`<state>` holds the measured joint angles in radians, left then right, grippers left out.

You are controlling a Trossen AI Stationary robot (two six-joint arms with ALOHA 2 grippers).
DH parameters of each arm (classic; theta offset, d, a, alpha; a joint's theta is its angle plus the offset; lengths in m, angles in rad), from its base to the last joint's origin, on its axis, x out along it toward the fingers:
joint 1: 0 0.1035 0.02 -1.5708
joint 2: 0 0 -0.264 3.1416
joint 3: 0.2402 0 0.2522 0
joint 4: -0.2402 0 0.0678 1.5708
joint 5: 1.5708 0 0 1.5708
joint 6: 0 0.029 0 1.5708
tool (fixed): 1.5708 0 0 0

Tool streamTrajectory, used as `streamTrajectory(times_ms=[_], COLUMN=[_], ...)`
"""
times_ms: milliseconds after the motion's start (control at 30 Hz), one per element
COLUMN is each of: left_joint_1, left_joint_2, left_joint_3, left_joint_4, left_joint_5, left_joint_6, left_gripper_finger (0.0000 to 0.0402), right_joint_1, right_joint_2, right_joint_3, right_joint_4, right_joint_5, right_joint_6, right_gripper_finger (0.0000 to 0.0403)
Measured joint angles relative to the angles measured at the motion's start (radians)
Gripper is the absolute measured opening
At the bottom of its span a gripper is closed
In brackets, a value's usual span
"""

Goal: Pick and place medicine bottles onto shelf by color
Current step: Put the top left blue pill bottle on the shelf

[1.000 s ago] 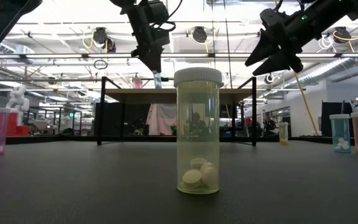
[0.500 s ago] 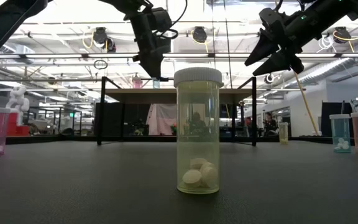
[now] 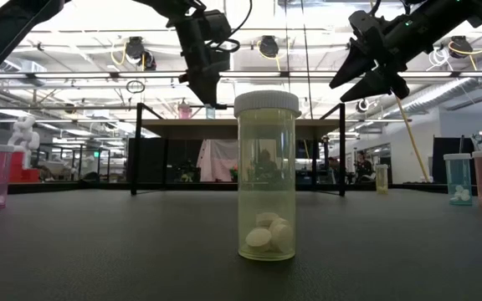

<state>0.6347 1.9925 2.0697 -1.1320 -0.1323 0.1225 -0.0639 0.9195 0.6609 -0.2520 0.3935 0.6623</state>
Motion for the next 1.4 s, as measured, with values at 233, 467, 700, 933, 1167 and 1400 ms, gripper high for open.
streamTrajectory(times_ms=[233, 467, 700, 933, 1167, 1400], left_joint_1=[0.002, 0.002, 0.002, 0.002, 0.002, 0.002], left_joint_2=[0.0, 0.0, 0.0, 0.0, 0.0, 0.0], left_joint_3=[0.0, 0.0, 0.0, 0.0, 0.0, 0.0], left_joint_4=[-0.001, -0.003, -0.003, -0.002, 0.0, -0.006], left_joint_5=[0.0, 0.008, 0.008, 0.009, 0.027, 0.028], left_joint_6=[0.0, 0.002, 0.004, 0.004, 0.007, 0.008], left_gripper_finger=[0.0129, 0.0129, 0.0129, 0.0129, 0.0129, 0.0129], right_joint_1=[0.0, 0.0, 0.0, 0.0, 0.0, 0.0], right_joint_2=[0.0, 0.0, 0.0, 0.0, 0.0, 0.0], right_joint_3=[0.0, 0.0, 0.0, 0.0, 0.0, 0.0], right_joint_4=[0.0, 0.0, 0.0, 0.0, 0.0, 0.0], right_joint_5=[0.002, 0.002, 0.003, 0.003, 0.003, 0.003], right_joint_6=[0.0, 0.0, 0.007, 0.007, 0.015, 0.019], right_gripper_finger=[0.0208, 0.0208, 0.0208, 0.0208, 0.0208, 0.0208])
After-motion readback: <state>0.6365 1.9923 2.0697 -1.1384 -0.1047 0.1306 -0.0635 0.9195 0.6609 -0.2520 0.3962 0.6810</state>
